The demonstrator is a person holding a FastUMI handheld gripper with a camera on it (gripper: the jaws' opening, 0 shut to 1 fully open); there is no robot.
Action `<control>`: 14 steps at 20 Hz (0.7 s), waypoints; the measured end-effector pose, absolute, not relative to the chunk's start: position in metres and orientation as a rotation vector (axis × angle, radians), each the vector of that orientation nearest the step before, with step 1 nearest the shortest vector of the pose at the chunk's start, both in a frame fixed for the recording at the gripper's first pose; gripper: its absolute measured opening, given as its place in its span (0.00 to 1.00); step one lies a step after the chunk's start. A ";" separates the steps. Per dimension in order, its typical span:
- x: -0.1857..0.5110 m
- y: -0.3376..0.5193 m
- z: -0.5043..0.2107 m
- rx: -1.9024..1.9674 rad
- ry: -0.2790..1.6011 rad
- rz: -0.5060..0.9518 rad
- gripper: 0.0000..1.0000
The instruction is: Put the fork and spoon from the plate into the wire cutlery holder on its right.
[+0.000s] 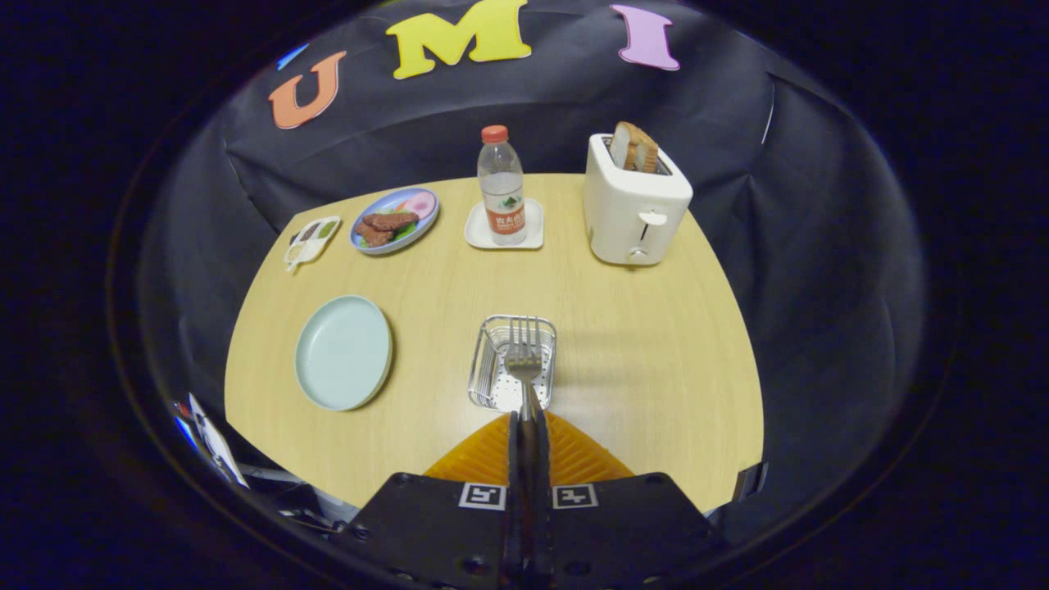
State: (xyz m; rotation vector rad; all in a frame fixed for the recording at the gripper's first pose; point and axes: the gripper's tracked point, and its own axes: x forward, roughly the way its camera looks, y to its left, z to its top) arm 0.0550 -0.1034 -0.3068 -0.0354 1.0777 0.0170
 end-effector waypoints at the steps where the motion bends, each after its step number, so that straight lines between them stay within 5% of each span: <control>1: 0.055 -0.101 -0.309 -0.020 1.100 0.026 0.06; 14: 0.082 -0.089 -0.347 0.013 1.299 -0.039 0.06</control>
